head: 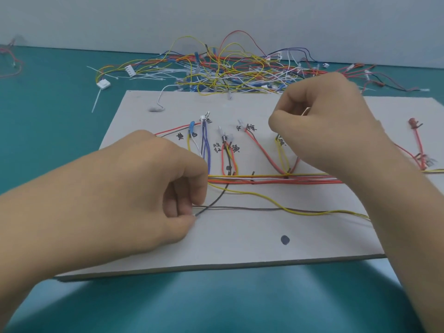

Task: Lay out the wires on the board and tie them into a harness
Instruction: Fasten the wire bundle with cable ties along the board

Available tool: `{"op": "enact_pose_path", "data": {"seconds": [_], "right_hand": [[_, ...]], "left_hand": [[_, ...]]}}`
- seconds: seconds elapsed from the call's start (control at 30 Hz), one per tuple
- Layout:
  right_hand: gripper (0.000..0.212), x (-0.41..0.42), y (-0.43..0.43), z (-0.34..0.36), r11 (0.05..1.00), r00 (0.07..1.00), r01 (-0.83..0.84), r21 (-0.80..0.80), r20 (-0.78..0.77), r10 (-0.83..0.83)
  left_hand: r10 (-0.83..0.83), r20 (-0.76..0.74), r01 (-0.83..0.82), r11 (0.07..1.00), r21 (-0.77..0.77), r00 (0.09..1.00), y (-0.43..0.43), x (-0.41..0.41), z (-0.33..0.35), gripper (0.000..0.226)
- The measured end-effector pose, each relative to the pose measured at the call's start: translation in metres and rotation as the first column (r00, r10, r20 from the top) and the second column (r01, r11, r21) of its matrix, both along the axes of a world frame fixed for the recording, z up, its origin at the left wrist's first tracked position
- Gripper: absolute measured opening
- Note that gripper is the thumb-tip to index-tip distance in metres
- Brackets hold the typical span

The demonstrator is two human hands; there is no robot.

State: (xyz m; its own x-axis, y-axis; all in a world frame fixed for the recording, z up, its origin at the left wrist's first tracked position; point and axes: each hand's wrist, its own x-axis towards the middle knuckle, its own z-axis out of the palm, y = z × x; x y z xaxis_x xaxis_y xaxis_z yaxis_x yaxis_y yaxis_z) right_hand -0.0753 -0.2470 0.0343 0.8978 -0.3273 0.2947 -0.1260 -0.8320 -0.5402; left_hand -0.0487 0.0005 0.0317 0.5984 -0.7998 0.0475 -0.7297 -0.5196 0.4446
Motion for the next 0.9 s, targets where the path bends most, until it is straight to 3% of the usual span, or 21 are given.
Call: {"op": "enact_pose_path", "data": {"seconds": [0.33, 0.5, 0.67, 0.77, 0.9], "right_hand": [[0.013, -0.003, 0.004, 0.002, 0.998, 0.998, -0.059, 0.037, -0.037, 0.060], [0.012, -0.004, 0.005, 0.004, 0.995, 0.995, -0.082, 0.062, -0.056, 0.086], [0.014, -0.007, 0.014, 0.006, 0.936, 0.983, -0.150, 0.318, -0.051, 0.175], [0.014, -0.011, 0.024, 0.008, 0.830, 0.963, -0.208, 0.517, -0.041, 0.267], [0.013, -0.015, 0.040, 0.002, 0.685, 0.912, -0.242, 0.687, -0.080, 0.403]], "left_hand": [[-0.007, -0.158, 0.020, 0.997, 0.081, 0.987, 0.001, -0.004, -0.004, 0.029], [-0.023, -0.235, 0.036, 0.998, 0.052, 0.972, 0.004, 0.000, -0.006, 0.032], [0.110, -0.166, -0.143, 0.968, -0.205, 0.980, 0.004, 0.011, -0.008, 0.039], [0.230, -0.191, -0.290, 0.870, -0.399, 0.954, -0.007, 0.014, -0.010, 0.026], [0.202, -0.242, -0.298, 0.823, -0.483, 0.949, -0.016, 0.013, -0.014, 0.023]]}}
